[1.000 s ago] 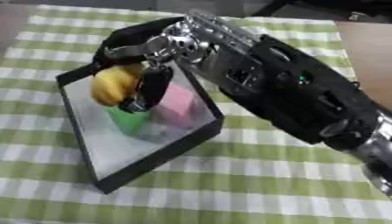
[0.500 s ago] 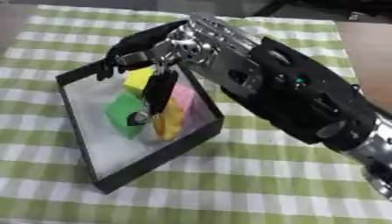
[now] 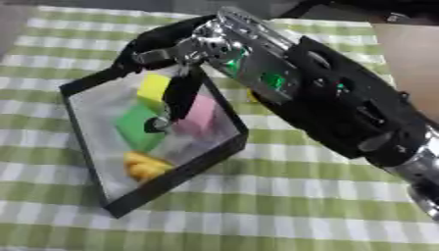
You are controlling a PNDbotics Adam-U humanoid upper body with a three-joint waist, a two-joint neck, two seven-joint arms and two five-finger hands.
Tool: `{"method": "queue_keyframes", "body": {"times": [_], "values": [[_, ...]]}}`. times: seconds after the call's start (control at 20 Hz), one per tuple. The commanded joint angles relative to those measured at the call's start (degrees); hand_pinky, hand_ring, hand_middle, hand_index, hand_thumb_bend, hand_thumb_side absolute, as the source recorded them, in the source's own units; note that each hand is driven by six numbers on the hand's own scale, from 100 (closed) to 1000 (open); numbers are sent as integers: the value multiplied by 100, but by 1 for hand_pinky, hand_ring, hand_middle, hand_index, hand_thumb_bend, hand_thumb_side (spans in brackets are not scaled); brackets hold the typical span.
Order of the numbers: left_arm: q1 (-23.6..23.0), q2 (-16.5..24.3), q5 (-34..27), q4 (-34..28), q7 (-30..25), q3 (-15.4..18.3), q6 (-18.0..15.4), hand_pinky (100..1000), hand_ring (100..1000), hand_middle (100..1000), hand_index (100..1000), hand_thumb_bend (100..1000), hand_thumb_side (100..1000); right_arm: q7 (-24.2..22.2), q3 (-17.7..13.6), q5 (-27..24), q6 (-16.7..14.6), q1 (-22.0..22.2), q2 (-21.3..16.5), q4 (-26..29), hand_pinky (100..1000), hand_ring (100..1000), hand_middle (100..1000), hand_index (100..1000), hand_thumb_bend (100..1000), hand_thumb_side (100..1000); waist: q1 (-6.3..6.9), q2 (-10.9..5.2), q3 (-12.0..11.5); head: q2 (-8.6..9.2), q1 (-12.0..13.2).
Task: Pick up objects on the table and place them in the box.
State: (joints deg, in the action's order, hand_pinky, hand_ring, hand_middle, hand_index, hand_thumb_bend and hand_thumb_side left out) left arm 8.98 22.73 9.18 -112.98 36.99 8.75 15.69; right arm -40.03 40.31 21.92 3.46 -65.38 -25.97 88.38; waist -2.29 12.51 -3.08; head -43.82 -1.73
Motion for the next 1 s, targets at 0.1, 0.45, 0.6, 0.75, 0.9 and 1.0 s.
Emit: {"method": "queue_keyframes", "body": {"times": [0.1, 0.45, 0.6, 0.75, 0.9, 1.0], "values": [[-30, 146, 13, -59, 73, 127, 7, 767, 603, 727, 849, 371, 508, 366, -661, -66, 312, 138, -691, 586, 873, 860, 840, 915, 392, 234, 66, -137, 75, -30, 77], [44, 142, 9, -60, 38, 89, 4, 767, 603, 727, 847, 371, 508, 631, -1380, -422, -51, 585, -1747, 73, 884, 873, 847, 927, 421, 264, 71, -100, 24, -30, 37], [36, 144, 4, -51, 38, 99, 8, 767, 602, 727, 846, 372, 509, 521, -1435, -379, -332, 680, -2015, -309, 888, 880, 853, 932, 452, 274, 64, -88, -11, -30, 24], [30, 140, -9, -49, 51, 107, 7, 767, 602, 727, 846, 372, 510, 418, -1432, -267, -623, 747, -2099, -666, 889, 881, 854, 932, 453, 278, 52, -75, -31, -30, 31], [29, 139, -13, -48, 55, 107, 4, 767, 602, 727, 846, 372, 510, 414, -1455, -193, -877, 752, -2091, -886, 889, 881, 854, 932, 453, 278, 51, -72, -34, -30, 35], [35, 132, -17, -48, 56, 106, 3, 767, 601, 726, 846, 372, 511, 400, -1408, -137, -993, 765, -2085, -1004, 890, 883, 853, 928, 454, 293, 44, -65, -44, -30, 38]]}}
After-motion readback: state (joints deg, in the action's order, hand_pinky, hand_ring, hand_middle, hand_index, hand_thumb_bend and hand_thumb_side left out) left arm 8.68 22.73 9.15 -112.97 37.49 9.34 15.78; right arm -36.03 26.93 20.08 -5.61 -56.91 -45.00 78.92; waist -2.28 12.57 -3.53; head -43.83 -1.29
